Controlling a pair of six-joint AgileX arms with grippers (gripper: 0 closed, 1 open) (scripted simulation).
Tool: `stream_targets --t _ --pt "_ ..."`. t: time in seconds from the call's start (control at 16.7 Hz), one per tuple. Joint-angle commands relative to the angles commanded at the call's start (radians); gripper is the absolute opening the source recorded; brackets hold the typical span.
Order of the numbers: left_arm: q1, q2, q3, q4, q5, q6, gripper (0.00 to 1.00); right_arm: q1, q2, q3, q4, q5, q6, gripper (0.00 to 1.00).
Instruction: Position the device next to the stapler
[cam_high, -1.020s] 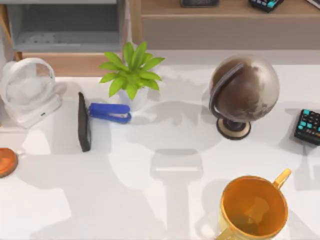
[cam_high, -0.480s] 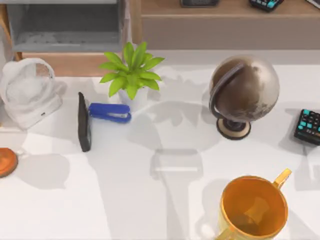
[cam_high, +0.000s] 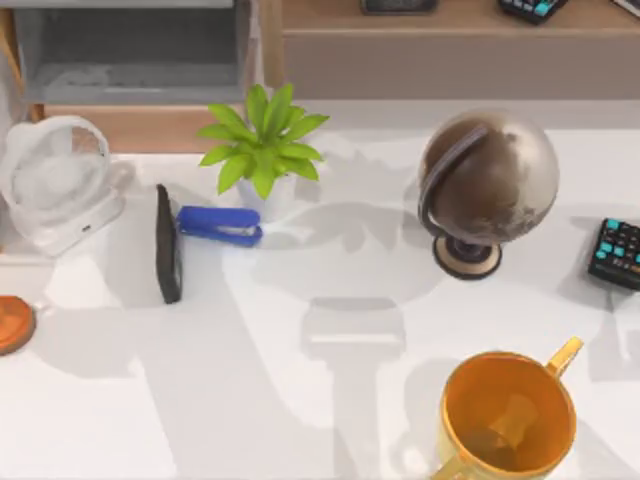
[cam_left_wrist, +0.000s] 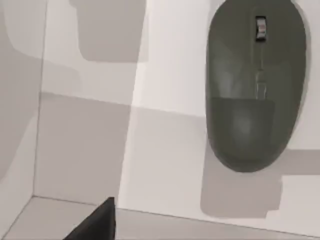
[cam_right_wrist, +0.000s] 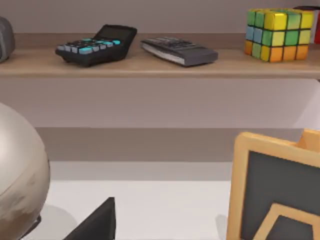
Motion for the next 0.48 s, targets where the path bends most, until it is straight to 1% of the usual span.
stream_targets --t 0.24,0.48 --pt "-0.017 0.118 -0.021 0.132 -0.007 -0.028 1.0 0.0 0.0 0.0 0.0 0.0 0.0 1.0" --pt "-0.026 0.139 -0.02 0.155 -0.009 -0.035 1.0 0.0 0.0 0.0 0.0 0.0 0.0 1.0"
